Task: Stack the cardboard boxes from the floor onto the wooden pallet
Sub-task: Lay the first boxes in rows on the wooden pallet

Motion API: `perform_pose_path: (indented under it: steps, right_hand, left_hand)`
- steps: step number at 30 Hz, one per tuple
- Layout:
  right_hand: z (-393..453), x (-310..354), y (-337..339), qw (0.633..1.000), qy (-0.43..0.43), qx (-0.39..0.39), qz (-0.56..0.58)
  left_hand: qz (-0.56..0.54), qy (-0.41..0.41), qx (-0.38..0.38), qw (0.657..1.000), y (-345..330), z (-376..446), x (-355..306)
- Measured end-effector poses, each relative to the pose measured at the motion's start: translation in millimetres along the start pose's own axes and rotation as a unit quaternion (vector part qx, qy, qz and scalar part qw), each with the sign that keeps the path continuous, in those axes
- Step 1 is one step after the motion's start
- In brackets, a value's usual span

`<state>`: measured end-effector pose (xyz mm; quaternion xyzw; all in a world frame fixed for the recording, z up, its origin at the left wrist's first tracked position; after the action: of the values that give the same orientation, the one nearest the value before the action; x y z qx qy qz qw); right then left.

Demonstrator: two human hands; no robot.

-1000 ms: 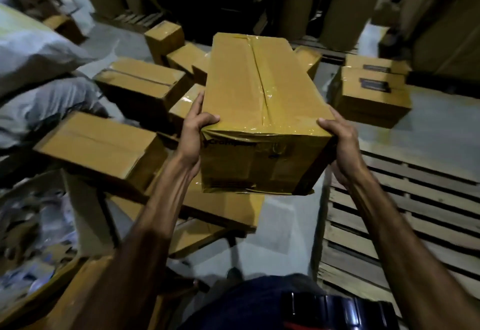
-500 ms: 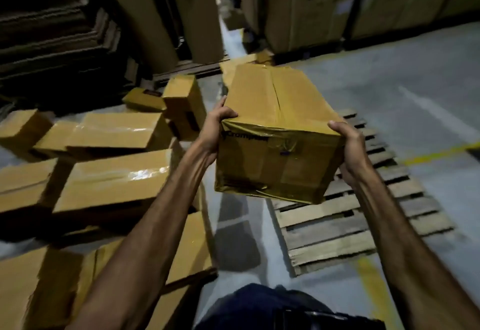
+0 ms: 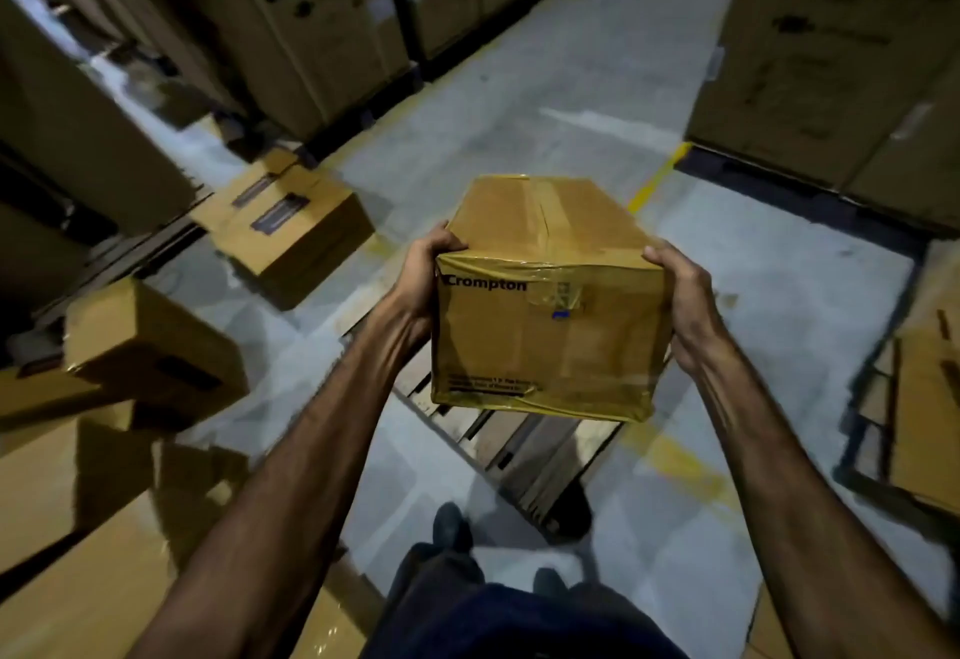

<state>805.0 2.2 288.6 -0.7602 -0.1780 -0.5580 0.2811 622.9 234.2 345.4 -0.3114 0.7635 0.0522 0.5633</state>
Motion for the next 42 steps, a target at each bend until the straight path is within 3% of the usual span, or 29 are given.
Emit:
perform_pose_path:
  steps: [10,18,25,37,42]
  right_hand:
    - [32.0,-26.7,65.2,0.980,-0.043,-0.189,0.052]
    - [97.0,-73.7,62.9,0.960,-0.055,-0.270,0.042]
    - [162.0,-150.0,77.6,0.954,-0.040,-0.297,0.016]
    - [246.3,-308.1,201.8,0.959,-0.006,-0.282,-0.019]
    - [260.8,-376.7,238.3,0.950,0.013,-0.312,-0.029]
  left_hand:
    - [0.066,0.131,0.145,0.978,-52.0,153.6,16.4]
    - [0.053,0.199,0.222,0.953,-26.6,290.3,64.1]
    - [0.023,0.187,0.244,0.951,-1.1,390.6,149.8]
    - [0.069,0.114,0.218,0.967,-8.3,509.2,312.1]
    - [0.072,0.084,0.225,0.968,-13.5,547.8,383.1]
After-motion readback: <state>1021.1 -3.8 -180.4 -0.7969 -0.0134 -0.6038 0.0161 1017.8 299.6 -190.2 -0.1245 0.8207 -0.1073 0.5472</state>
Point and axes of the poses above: each hand's wrist, its own z-axis towards the middle knuckle, its own y-axis out of the back of the hand, x = y × z, the point moved 3 cm from there along z, towards the middle knuckle, and after that the axes turned 9 degrees about x, right-handed, at the moved point
